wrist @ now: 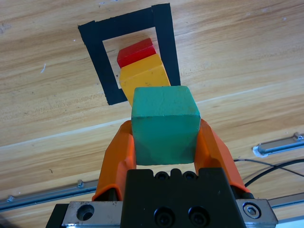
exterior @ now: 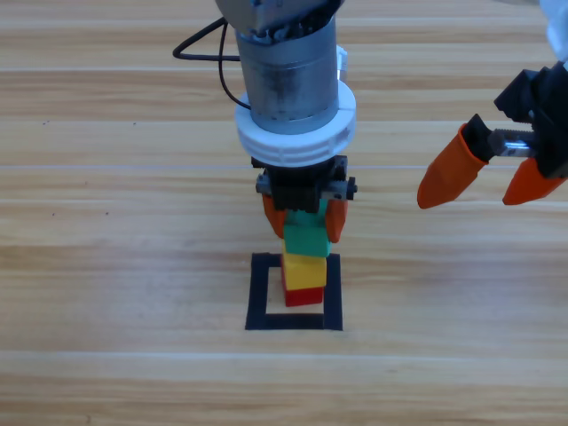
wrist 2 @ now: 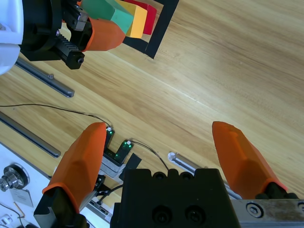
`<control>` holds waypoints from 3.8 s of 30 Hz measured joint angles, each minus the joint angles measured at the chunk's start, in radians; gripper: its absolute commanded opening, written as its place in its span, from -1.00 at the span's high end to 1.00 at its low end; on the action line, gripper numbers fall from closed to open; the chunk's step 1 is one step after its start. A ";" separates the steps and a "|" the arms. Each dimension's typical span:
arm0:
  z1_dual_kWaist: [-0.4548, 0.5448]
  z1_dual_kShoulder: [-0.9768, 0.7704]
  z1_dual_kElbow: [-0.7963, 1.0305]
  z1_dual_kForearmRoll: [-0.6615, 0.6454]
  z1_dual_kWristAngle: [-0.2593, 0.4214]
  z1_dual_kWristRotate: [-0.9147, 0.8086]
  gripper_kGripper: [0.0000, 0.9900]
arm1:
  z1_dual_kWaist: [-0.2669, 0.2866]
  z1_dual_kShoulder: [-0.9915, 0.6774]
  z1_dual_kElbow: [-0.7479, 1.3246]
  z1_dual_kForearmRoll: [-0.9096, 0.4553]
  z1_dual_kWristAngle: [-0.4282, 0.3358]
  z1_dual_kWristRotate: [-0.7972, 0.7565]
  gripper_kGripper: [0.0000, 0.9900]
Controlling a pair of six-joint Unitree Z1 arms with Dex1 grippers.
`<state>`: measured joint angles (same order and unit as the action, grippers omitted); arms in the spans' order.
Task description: Stack the blocks in the rectangular block: red at the bottom, yellow in the middle, green on top
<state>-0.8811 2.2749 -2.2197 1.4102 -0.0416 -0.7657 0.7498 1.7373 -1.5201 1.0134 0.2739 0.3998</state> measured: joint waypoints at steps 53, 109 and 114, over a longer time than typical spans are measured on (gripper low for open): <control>0.000 0.032 0.025 0.000 0.023 0.062 -1.00 | 0.000 -0.081 0.017 -0.008 0.004 -0.006 -0.99; 0.213 -0.641 0.578 -0.288 0.072 0.449 -1.00 | 0.000 -0.085 0.046 -0.024 -0.007 -0.010 -0.99; 0.213 -0.641 0.616 -0.307 0.072 0.448 -1.00 | -0.001 -0.085 0.046 -0.024 -0.005 -0.010 -0.99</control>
<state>-0.6681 1.6337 -1.6040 1.1029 0.0305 -0.3177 0.7492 1.6524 -1.4745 0.9890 0.2685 0.3898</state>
